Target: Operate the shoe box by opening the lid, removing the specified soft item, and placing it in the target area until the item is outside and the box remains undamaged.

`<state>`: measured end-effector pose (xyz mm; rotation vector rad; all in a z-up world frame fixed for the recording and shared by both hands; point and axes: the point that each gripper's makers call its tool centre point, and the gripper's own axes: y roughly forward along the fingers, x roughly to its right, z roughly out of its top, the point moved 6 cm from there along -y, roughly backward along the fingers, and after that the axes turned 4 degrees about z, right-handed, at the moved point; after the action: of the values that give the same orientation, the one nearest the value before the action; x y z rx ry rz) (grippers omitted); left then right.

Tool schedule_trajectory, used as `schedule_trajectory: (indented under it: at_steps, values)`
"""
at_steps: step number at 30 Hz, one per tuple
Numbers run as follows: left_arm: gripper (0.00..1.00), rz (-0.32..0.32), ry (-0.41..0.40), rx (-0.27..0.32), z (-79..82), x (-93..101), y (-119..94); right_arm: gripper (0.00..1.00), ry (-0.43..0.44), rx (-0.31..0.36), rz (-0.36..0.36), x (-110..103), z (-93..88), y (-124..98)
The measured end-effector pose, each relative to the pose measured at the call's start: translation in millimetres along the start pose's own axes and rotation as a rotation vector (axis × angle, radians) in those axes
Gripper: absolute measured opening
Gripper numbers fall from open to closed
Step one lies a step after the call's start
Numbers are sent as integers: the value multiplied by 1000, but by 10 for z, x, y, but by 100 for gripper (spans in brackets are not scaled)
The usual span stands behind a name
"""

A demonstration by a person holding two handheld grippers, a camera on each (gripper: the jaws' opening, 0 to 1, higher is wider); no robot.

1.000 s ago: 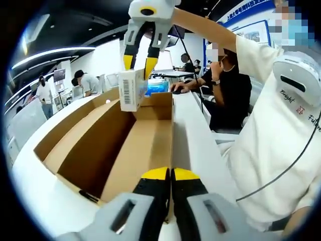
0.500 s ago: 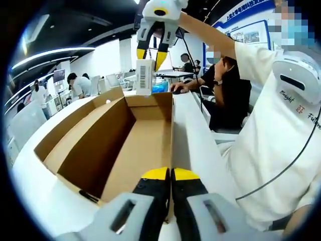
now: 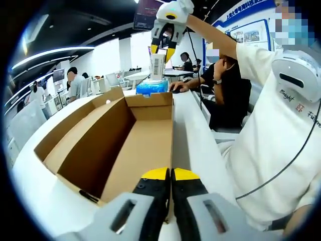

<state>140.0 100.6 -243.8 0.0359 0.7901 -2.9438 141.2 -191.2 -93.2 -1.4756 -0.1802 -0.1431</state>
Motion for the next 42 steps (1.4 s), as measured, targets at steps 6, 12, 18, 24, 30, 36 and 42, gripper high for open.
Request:
schedule_trajectory:
  at_steps: [6, 12, 18, 24, 30, 36, 42]
  values:
    - [1, 1, 2, -9, 9, 1, 13, 18, 9, 58, -25, -40, -19, -266]
    - [1, 0, -2, -17, 10, -1, 15, 18, 17, -32, 41, -153, -151, -227]
    - [1, 2, -4, -22, 13, 6, 17, 18, 46, -166, 54, -173, -387, -212]
    - [1, 10, -6, -15, 12, 6, 14, 18, 54, -163, 61, -200, -424, -184]
    - [1, 12, -1, -14, 12, 4, 11, 18, 65, -161, 110, -331, -557, -33]
    - [1, 15, -1, -15, 13, 5, 11, 18, 77, -179, 127, -430, -731, 74]
    - [1, 14, -1, -17, 14, 1, 15, 18, 119, -145, 131, -509, -860, 164]
